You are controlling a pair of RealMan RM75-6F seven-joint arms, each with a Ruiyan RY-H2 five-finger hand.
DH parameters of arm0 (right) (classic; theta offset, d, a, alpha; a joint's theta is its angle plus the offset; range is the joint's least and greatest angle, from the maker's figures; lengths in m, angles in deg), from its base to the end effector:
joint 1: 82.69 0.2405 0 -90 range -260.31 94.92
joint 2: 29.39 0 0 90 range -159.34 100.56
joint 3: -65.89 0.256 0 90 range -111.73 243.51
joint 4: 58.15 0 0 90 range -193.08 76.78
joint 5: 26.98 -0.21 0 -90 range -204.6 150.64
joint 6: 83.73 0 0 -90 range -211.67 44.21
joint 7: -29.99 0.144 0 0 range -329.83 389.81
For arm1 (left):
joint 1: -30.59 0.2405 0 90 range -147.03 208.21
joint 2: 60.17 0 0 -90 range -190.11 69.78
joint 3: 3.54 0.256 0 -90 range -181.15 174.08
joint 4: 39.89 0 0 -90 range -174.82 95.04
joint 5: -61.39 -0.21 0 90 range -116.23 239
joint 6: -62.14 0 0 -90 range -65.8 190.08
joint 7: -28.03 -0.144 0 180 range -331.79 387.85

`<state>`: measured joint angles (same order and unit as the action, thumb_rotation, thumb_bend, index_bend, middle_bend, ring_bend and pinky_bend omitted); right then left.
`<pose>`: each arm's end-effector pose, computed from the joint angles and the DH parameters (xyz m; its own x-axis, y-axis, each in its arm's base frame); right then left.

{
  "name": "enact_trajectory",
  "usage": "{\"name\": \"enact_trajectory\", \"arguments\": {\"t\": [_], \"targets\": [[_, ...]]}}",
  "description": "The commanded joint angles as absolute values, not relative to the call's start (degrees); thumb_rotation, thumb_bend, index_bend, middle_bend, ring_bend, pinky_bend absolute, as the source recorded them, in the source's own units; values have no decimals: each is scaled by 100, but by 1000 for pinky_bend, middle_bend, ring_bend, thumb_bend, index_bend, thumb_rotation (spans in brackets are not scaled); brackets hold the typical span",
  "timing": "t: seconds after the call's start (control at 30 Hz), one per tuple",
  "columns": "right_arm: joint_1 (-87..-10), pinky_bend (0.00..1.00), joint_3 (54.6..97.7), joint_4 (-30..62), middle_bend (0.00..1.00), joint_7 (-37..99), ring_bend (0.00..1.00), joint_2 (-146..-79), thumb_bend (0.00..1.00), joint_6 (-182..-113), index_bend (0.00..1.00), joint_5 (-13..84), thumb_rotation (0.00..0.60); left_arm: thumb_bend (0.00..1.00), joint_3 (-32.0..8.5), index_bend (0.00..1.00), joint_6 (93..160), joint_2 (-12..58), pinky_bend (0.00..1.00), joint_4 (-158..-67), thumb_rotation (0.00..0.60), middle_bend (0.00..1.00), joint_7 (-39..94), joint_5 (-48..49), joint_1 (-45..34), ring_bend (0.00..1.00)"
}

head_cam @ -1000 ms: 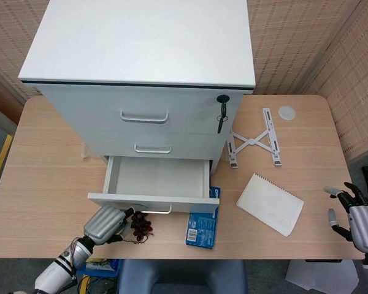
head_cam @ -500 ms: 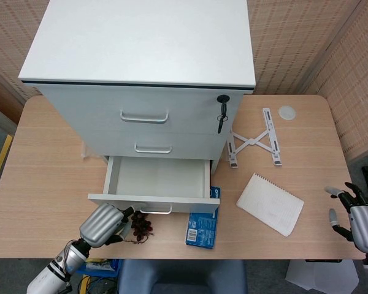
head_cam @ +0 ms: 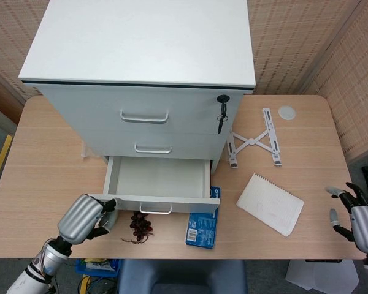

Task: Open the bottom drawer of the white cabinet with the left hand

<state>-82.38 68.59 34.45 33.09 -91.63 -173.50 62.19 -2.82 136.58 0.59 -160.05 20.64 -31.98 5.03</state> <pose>-0.3138 -0.1554 0.1762 0.3748 0.0457 0.9260 -0.9270 0.0050 0.3750 -0.1327 0.2140 0.1156 0.2308 0.1881 0.9546 0.8555 -0.5065 -0.1070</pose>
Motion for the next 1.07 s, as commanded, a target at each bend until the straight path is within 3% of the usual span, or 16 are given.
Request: {"name": "enact_trajectory", "arguments": {"t": [0.03,0.17,0.37,0.53,0.7,0.83,1.07], "targets": [[-8233,382,6861,3444,364,3311,283,-9167,465,-17350,259,6228,600,645,-423,543,13838,-80,995,-15918,600,841,2193,-2991,620,872],[-8210,382,6865,3448,364,3300,283,-9169,465,-17319,260,6232,600,645,-623,633,14072,-191,987,-15716,600,837,2318,-2580,775,861],[-8133,382,6881,3450,364,3287,283,-9166,465,-17218,260,6238,600,645,-810,629,14194,-85,918,-15136,600,774,2457,-1948,960,772],[-8090,382,6897,3468,364,3278,282,-9140,466,-17167,259,6229,600,645,-781,579,14377,54,857,-14608,600,701,2222,-1689,1200,681],[-8051,382,6906,3466,364,3296,283,-9126,465,-17095,260,6191,600,636,-661,494,14670,280,694,-14132,600,615,2012,-1625,1527,568],[-8042,382,6896,3443,364,3352,283,-9132,465,-17062,260,6172,600,617,-539,435,14909,487,620,-13722,600,553,1938,-1757,1766,522],[-8070,382,6877,3404,364,3396,283,-9146,465,-17106,260,6176,600,588,-316,410,15205,648,576,-13543,600,539,2030,-2041,2154,510]]}}
